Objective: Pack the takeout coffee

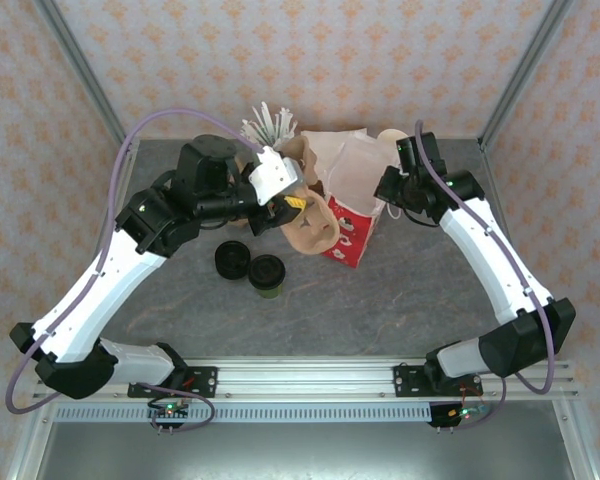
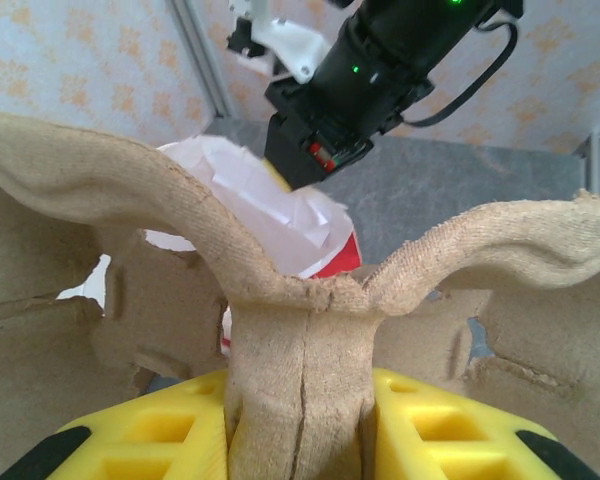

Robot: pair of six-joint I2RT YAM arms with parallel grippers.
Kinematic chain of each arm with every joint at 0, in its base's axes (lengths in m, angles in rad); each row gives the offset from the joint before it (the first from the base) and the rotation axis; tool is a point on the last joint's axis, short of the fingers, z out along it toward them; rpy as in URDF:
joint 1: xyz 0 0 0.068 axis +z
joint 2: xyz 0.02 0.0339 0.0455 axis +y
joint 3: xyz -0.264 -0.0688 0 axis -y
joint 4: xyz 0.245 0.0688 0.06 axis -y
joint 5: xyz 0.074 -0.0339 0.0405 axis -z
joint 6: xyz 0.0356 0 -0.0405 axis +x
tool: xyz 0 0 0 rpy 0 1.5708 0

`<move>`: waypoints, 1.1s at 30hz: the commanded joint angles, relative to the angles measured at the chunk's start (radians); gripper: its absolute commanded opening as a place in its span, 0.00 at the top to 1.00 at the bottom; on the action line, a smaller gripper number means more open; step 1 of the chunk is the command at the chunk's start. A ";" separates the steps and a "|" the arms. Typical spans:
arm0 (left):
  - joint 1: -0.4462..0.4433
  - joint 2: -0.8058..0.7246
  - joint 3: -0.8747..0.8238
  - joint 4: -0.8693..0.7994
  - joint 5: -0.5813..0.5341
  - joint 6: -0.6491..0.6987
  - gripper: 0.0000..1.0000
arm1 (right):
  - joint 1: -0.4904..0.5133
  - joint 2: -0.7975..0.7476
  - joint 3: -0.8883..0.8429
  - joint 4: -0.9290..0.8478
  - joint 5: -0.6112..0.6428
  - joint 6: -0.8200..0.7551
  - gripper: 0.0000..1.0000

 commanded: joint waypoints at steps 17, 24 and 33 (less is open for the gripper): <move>-0.052 0.105 0.125 -0.178 0.205 -0.220 0.66 | 0.175 -0.200 0.017 -0.224 -0.128 -0.290 1.00; -0.052 0.114 0.065 -0.189 0.253 -0.228 0.66 | 0.188 -0.258 -0.031 -0.195 -0.183 -0.315 1.00; -0.061 0.179 0.054 -0.247 0.308 -0.194 0.66 | 0.211 -0.278 -0.041 -0.185 -0.224 -0.340 1.00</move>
